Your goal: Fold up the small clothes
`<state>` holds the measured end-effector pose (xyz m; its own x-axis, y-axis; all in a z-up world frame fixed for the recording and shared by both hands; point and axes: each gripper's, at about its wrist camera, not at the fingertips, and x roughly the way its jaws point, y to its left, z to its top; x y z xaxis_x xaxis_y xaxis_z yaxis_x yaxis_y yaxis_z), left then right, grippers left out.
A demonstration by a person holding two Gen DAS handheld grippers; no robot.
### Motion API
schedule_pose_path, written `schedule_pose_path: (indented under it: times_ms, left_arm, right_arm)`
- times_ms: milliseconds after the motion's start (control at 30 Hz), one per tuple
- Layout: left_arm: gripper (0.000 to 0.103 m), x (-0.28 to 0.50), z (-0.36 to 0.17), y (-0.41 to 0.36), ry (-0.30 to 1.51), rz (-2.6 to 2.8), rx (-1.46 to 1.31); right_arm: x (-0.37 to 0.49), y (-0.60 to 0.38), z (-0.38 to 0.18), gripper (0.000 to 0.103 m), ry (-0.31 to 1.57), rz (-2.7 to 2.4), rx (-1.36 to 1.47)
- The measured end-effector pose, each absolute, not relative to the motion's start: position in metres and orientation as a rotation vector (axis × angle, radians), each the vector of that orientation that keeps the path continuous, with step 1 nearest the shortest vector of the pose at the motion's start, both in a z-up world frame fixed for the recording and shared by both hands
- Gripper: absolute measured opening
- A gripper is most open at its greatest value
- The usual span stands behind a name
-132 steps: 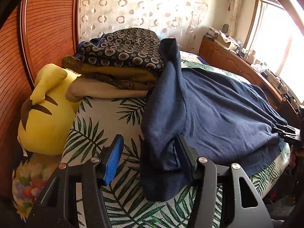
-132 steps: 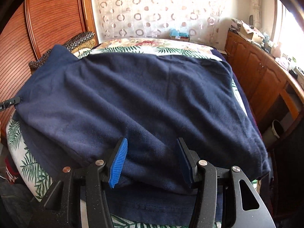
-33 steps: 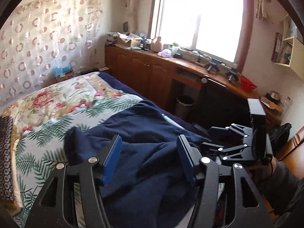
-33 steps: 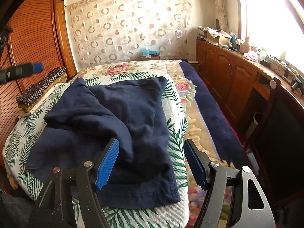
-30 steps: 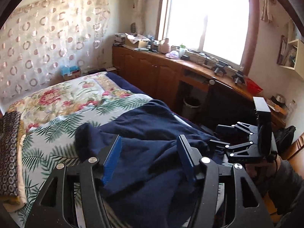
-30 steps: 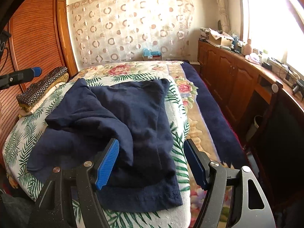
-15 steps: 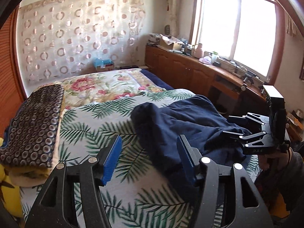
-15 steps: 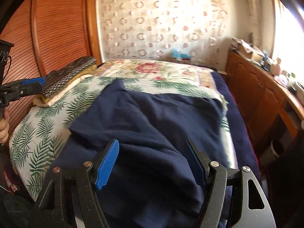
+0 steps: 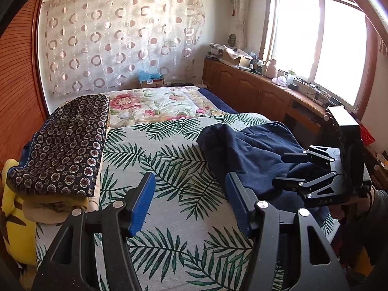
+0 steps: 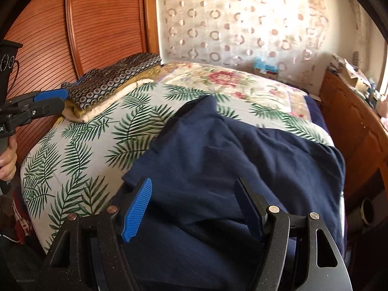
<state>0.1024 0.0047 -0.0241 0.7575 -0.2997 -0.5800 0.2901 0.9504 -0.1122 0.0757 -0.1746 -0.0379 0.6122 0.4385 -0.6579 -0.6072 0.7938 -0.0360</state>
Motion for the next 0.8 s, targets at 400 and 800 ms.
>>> schedule_pose_path:
  times_ms: [400, 800]
  left_arm:
    - [0.062, 0.102, -0.033, 0.014, 0.643, -0.309, -0.042]
    - [0.062, 0.101, -0.038, 0.006, 0.654, -0.321, -0.033]
  right_arm:
    - [0.066, -0.144, -0.043, 0.072, 0.724, 0.687, -0.325]
    - [0.091, -0.121, -0.058, 0.029, 0.782, 0.689, -0.392]
